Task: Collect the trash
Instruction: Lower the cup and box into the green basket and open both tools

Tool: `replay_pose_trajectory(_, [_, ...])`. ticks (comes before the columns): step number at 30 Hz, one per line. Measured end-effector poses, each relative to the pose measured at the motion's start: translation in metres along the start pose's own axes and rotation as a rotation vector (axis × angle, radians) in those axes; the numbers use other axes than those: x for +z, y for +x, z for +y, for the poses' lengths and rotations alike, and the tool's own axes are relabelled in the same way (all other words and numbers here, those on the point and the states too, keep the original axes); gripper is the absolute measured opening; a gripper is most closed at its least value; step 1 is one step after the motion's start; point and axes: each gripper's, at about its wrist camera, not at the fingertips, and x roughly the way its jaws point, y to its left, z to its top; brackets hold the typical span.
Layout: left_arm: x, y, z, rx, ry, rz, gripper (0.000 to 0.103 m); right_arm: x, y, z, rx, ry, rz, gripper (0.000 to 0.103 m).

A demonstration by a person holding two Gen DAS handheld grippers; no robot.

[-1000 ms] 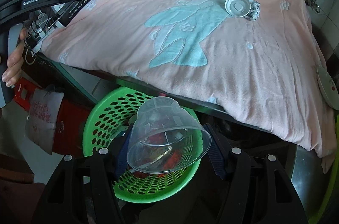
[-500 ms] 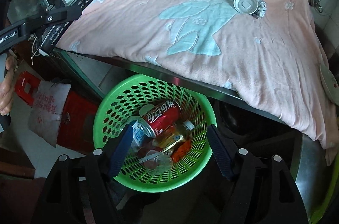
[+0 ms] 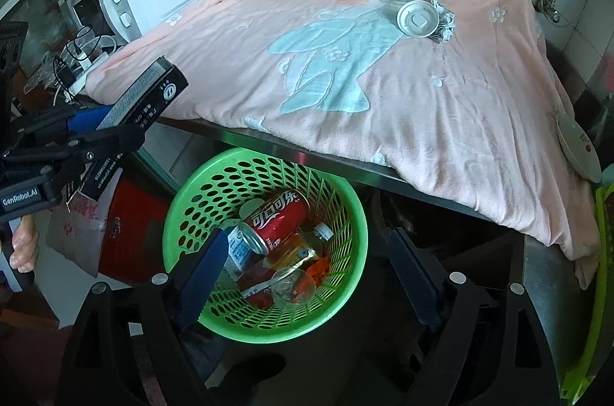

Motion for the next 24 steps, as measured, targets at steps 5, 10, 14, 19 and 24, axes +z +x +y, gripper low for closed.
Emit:
replay_pose_trajectory(5, [-0.011, 0.007, -0.012, 0.006, 0.027, 0.028, 0.043, -0.004, -0.002, -0.001, -0.025, 0.007, -0.004, 0.086])
replay_pose_trajectory(10, [-0.015, 0.014, -0.016, 0.004, 0.021, 0.051, 0.043, -0.007, -0.004, -0.004, -0.033, 0.025, -0.010, 0.087])
replay_pose_trajectory(14, [-0.014, 0.016, -0.016, 0.002, 0.013, 0.057, 0.043, -0.008, -0.007, -0.008, -0.036, 0.038, -0.016, 0.087])
replay_pose_trajectory(19, [-0.016, 0.021, -0.020, -0.012, 0.004, 0.073, 0.044, -0.010, -0.010, -0.012, -0.032, 0.049, -0.018, 0.087])
replay_pose_trajectory(24, [-0.018, 0.029, -0.024, -0.020, 0.003, 0.092, 0.045, -0.010, -0.010, -0.014, -0.029, 0.055, -0.020, 0.087])
